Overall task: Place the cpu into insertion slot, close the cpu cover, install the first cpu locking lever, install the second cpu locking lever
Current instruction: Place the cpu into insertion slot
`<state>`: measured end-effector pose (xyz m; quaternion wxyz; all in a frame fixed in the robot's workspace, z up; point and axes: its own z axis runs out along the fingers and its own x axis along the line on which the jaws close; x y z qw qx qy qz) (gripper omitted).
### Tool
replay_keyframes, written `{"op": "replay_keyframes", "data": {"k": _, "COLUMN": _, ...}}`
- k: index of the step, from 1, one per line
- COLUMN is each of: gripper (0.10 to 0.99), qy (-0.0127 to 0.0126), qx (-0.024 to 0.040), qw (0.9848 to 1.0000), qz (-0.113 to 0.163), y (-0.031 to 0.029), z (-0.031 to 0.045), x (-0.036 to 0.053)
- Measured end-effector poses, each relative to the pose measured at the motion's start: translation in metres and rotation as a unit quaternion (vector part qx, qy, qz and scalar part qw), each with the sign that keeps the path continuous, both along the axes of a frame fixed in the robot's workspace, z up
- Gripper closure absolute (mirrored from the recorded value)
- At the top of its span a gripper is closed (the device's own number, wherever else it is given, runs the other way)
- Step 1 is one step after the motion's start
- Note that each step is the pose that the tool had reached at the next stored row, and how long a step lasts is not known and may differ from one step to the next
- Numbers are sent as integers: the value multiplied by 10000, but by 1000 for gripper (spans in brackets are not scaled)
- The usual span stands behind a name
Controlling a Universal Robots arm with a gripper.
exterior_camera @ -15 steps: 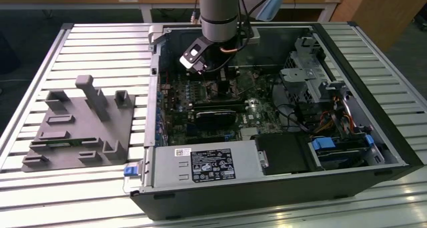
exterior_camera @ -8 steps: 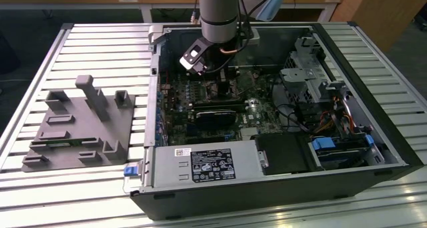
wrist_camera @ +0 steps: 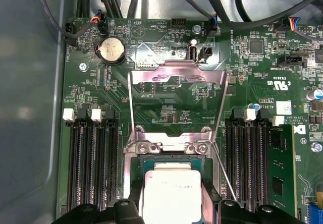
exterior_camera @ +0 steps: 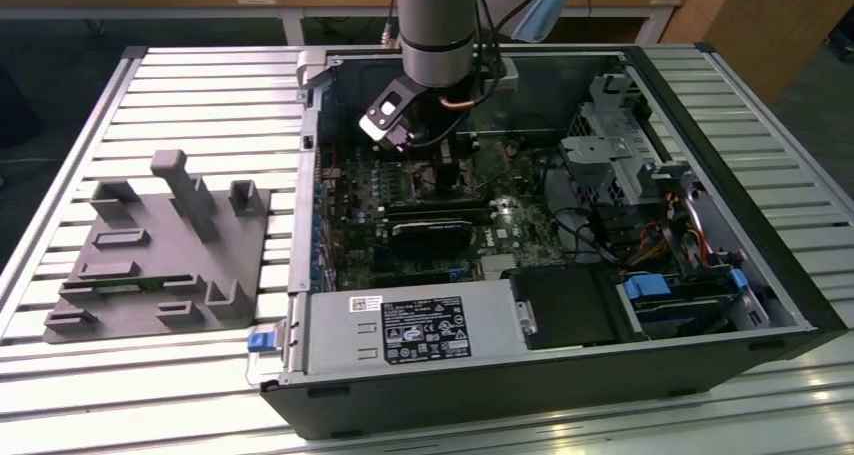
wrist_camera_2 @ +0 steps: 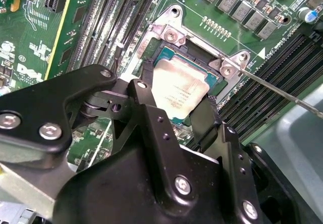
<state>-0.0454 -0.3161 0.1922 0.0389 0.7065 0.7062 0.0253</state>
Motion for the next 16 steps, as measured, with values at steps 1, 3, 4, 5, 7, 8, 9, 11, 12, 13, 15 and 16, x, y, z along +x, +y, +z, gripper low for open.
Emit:
{"op": "replay_keyframes", "data": {"k": 1, "gripper": 545, "qy": 0, "qx": 1, "qw": 10000, "qz": 1, "y": 0, "z": -3, "x": 0}}
{"op": "replay_keyframes", "data": {"k": 3, "gripper": 545, "qy": 1, "qx": 1, "qw": 10000, "qz": 2, "y": 0, "z": -7, "x": 0}}
{"op": "replay_keyframes", "data": {"k": 4, "gripper": 545, "qy": 0, "qx": 2, "qw": 10000, "qz": 2, "y": 0, "z": -7, "x": 0}}
{"op": "replay_keyframes", "data": {"k": 5, "gripper": 545, "qy": 0, "qx": 3, "qw": 10000, "qz": 2, "y": 1, "z": -8, "x": 0}}
{"op": "replay_keyframes", "data": {"k": 7, "gripper": 545, "qy": -1, "qx": 3, "qw": 10000, "qz": 2, "y": 1, "z": -9, "x": 0}}
{"op": "replay_keyframes", "data": {"k": 8, "gripper": 545, "qy": -1, "qx": 3, "qw": 10000, "qz": 2, "y": 0, "z": -8, "x": 0}}
{"op": "replay_keyframes", "data": {"k": 9, "gripper": 545, "qy": -1, "qx": 3, "qw": 10000, "qz": 2, "y": 0, "z": -8, "x": 0}}
{"op": "replay_keyframes", "data": {"k": 11, "gripper": 533, "qy": -3, "qx": 6, "qw": 10000, "qz": 2, "y": 1, "z": -11, "x": 1}}
{"op": "replay_keyframes", "data": {"k": 12, "gripper": 533, "qy": -5, "qx": 10, "qw": 10000, "qz": 2, "y": 3, "z": -13, "x": 2}}
{"op": "replay_keyframes", "data": {"k": 13, "gripper": 471, "qy": -4, "qx": 8, "qw": 10000, "qz": 2, "y": 3, "z": -13, "x": 2}}
{"op": "replay_keyframes", "data": {"k": 15, "gripper": 471, "qy": -1, "qx": 4, "qw": 10000, "qz": 2, "y": 1, "z": -10, "x": 1}}
{"op": "replay_keyframes", "data": {"k": 16, "gripper": 471, "qy": -1, "qx": 4, "qw": 10000, "qz": 2, "y": 1, "z": -10, "x": 1}}
